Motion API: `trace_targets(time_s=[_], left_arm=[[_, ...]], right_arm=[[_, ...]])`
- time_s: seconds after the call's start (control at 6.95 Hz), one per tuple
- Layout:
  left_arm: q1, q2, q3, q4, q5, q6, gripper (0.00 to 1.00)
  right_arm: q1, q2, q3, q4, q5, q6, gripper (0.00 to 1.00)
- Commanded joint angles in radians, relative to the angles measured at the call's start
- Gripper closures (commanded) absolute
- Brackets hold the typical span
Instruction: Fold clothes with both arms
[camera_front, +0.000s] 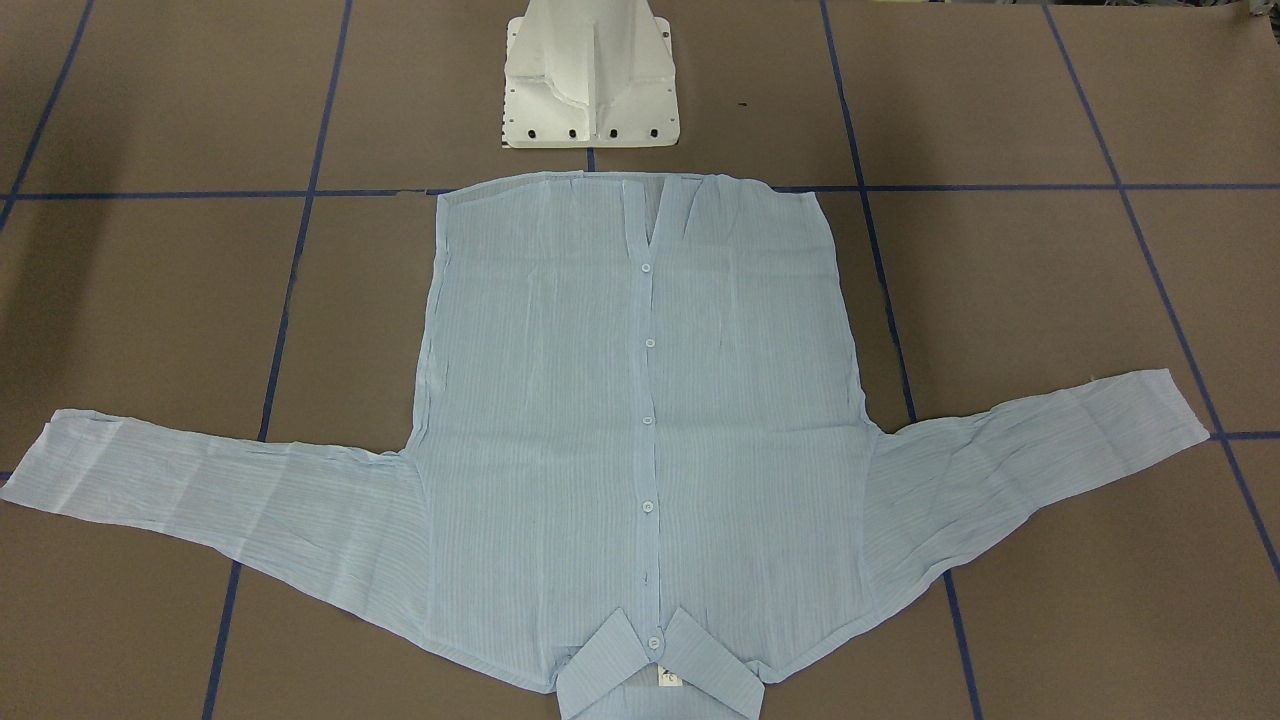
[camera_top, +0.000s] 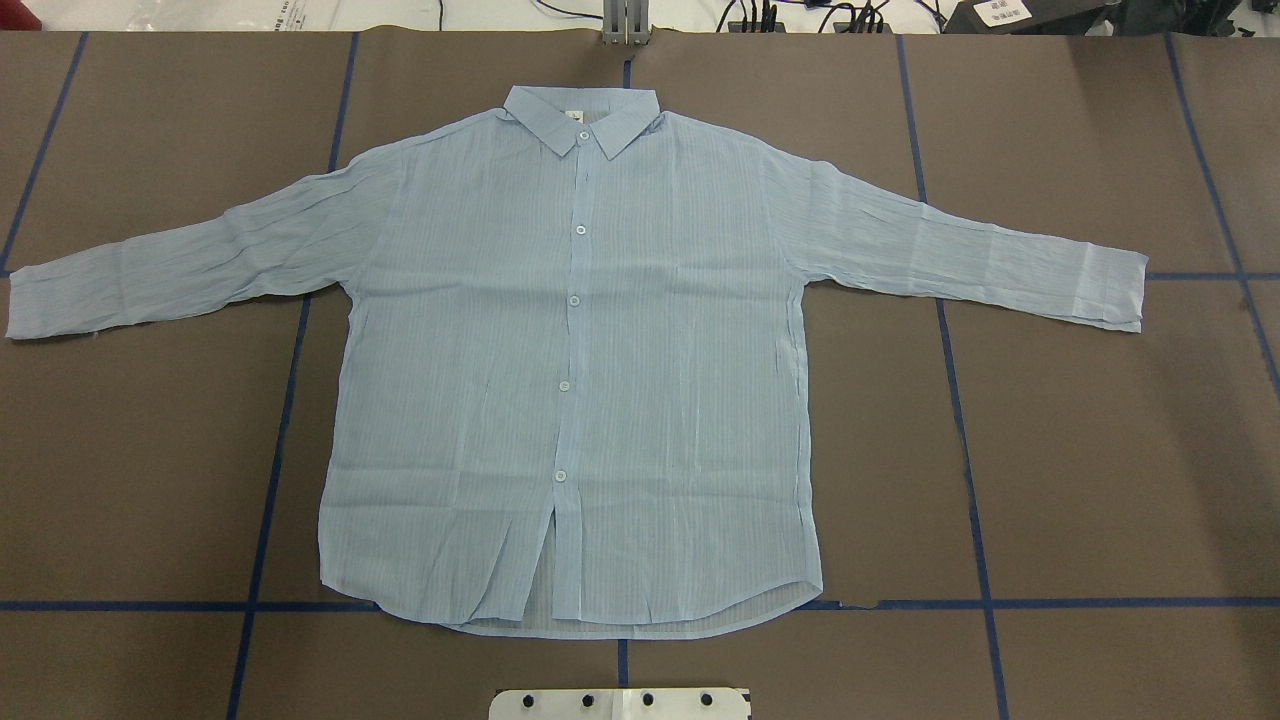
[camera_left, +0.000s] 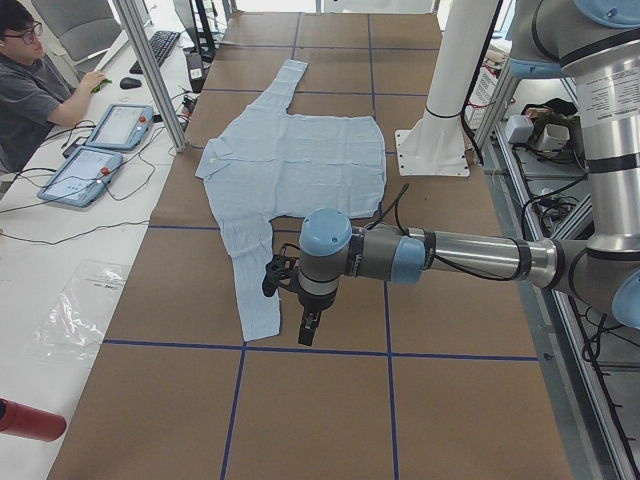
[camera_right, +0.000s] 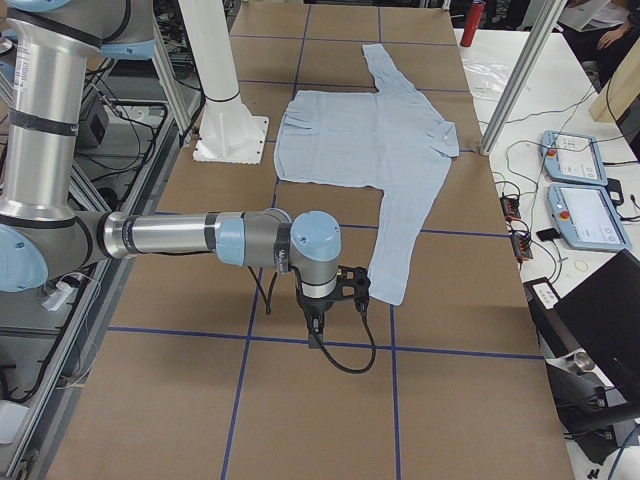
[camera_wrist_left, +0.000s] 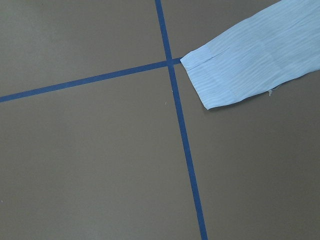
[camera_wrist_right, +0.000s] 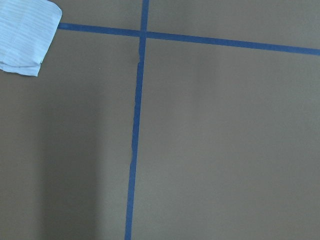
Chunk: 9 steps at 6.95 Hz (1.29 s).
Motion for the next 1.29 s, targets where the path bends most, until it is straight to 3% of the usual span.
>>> trace_targets(time_s=[0.0, 0.43, 0.72, 0.86, 1.01, 1.15], left_arm=[[0.000, 0.000, -0.011, -0.005, 0.000, 0.002, 0.00], [0.006, -0.023, -0.094, -0.047, 0.000, 0.002, 0.00], [0.008, -0.056, -0.050, -0.398, 0.009, -0.009, 0.00], [0.006, -0.122, 0.026, -0.551, 0.003, -0.040, 0.00], [0.006, -0.164, 0.106, -0.563, -0.001, -0.104, 0.00], [0.006, -0.181, 0.148, -0.578, -0.026, -0.104, 0.00]], right_arm=[[0.000, 0.000, 0.000, 0.000, 0.000, 0.002, 0.00], [0.000, 0.031, 0.057, 0.002, -0.002, 0.012, 0.00], [-0.003, 0.124, 0.071, 0.000, 0.046, 0.012, 0.00], [-0.005, 0.180, 0.019, 0.027, 0.070, 0.015, 0.00], [-0.006, 0.213, -0.085, 0.146, 0.080, 0.026, 0.00], [-0.008, 0.269, -0.276, 0.333, 0.198, 0.029, 0.00]])
